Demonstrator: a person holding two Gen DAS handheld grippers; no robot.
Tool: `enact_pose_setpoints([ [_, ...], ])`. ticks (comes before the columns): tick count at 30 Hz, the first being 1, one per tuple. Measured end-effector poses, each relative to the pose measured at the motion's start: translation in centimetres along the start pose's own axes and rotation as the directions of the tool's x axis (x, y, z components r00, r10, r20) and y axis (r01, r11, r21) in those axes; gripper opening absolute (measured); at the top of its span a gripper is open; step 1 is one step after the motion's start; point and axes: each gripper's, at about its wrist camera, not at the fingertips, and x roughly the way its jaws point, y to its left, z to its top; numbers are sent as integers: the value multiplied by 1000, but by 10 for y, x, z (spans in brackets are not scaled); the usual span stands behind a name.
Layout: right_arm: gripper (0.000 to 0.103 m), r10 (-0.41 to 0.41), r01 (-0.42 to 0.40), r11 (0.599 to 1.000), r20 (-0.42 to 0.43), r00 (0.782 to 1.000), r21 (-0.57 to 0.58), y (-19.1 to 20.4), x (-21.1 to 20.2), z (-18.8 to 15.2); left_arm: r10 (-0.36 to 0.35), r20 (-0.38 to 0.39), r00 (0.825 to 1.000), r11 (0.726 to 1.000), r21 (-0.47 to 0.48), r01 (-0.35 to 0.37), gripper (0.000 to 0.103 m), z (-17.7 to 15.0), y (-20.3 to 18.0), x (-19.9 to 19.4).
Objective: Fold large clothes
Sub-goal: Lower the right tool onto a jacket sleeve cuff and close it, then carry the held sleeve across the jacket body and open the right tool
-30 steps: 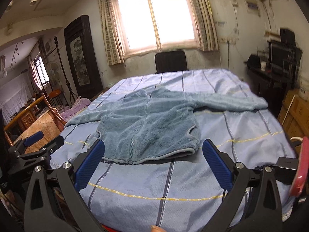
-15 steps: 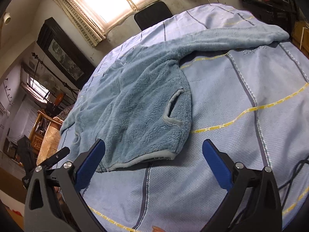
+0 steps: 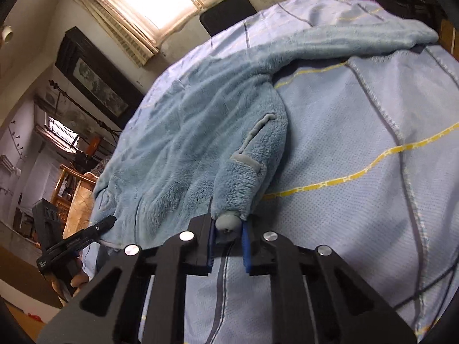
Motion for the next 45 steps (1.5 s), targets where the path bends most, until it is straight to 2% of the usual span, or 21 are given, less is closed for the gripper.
enact_pose_setpoints([
  [4,13,10,-10,999,1,1000,-39,4,-21,-19,18,-29,999,999,42,-17,13,-19,-2,-9],
  [7,13,-44,42,998,-46,998,-57,-1,-8,-32,58,-73,996,997,44,-55,16,-29,2,4],
  [9,14,-78,75,996,-68,995,-57,-8,2,-38,62,-61,996,997,41,-60,21,-31,2,1],
  [10,14,-78,74,995,-60,995,-61,-8,1,-40,74,-56,996,996,48,-72,34,-31,1,-3],
  [11,17,-85,81,994,-61,994,-68,-8,-1,-39,91,-40,995,995,54,-89,53,-31,1,-9],
  [13,19,-91,88,993,-41,995,-76,-5,-12,-38,156,38,987,985,72,-159,71,-30,-3,-30],
  [16,22,-110,111,986,19,994,-121,7,-33,-27,205,111,973,970,109,-216,71,-15,-11,-47],
  [19,25,-123,135,970,71,990,-201,35,-38,-3,165,149,975,974,129,-184,71,18,-30,-45],
  [21,26,-150,177,951,123,981,-255,59,-30,23,159,178,971,970,156,-187,72,38,-45,-39],
  [22,30,-154,184,947,132,979,-263,64,-26,31,159,189,969,966,173,-192,72,52,-56,-33],
  [25,41,-166,204,945,161,973,-254,78,-1,69,135,194,972,967,188,-172,72,86,-75,-12],
  [26,41,-169,207,946,164,972,-249,80,12,80,129,191,973,969,183,-164,72,95,-78,-3],
  [30,41,-173,194,959,113,978,-208,69,65,106,143,148,979,973,161,-167,72,120,-82,45],
  [34,41,-172,178,969,51,984,-171,56,115,117,169,61,984,975,133,-176,72,135,-73,96],
  [38,41,-203,201,967,2,979,-159,43,150,122,216,-6,976,969,120,-214,72,137,-56,139],
  [39,41,-204,199,969,-14,979,-149,37,157,122,219,5,976,968,126,-218,75,135,-53,143],
  [40,48,-171,169,973,0,985,-158,35,156,121,232,30,972,960,151,-234,76,133,-56,143],
  [41,60,-134,131,980,-9,991,-152,33,155,119,237,20,971,957,168,-237,79,131,-58,145],
  [42,66,-66,63,989,-21,998,-131,28,155,120,244,21,970,953,179,-244,81,130,-60,145],
  [44,85,32,-36,994,-35,999,-105,23,155,121,261,13,965,947,191,-258,81,130,-62,147],
  [45,89,64,-70,991,-58,996,-118,24,156,122,260,2,966,948,192,-256,81,131,-63,146],
])
